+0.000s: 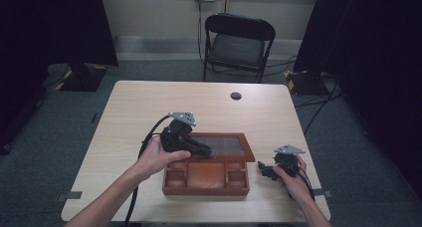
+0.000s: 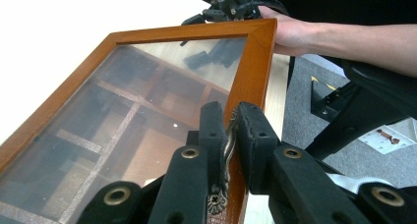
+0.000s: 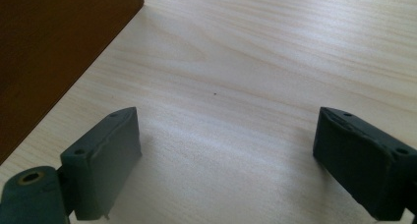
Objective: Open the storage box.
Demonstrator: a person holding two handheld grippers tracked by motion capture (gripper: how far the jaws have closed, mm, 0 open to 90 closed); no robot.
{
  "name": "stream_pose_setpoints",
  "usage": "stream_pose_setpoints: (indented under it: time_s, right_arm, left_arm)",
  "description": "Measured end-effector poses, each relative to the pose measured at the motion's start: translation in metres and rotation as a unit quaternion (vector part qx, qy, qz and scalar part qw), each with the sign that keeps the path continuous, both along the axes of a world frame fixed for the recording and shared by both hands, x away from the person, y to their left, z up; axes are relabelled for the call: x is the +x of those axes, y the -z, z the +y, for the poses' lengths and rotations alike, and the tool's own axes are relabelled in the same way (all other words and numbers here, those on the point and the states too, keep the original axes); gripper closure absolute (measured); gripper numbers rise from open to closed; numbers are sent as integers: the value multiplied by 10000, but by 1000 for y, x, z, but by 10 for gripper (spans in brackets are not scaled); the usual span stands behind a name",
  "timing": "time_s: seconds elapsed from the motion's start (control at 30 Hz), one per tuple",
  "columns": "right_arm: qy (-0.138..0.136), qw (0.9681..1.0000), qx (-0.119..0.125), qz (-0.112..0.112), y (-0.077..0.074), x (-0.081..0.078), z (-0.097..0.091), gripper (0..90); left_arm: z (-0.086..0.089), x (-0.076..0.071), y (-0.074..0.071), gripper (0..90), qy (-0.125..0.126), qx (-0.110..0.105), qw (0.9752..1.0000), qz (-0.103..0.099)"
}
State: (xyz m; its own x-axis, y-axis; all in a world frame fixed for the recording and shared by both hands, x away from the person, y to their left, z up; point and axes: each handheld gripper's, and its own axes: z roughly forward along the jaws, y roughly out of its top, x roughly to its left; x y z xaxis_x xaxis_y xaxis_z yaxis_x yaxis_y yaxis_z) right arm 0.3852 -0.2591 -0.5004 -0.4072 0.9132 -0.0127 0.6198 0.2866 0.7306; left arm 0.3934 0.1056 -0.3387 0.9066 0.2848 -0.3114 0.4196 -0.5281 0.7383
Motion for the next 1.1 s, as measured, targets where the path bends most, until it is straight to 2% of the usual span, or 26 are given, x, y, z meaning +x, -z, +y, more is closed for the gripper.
stream_pose_setpoints:
  time_s: [0.27,0.4,1.1]
  right_arm:
    - [-5,10000,2,7,0,0,0,99]
    - [-6,10000,3,7,0,0,0,99]
    - [-1,10000,3,11,0,0,0,99]
  left_arm:
    - [-1,2,-4,814,2,81,10000,-38]
    - [0,3,-5,815,-21,21,10000,-10]
    - [-1,10,-14,815,-72,40,9999,-56]
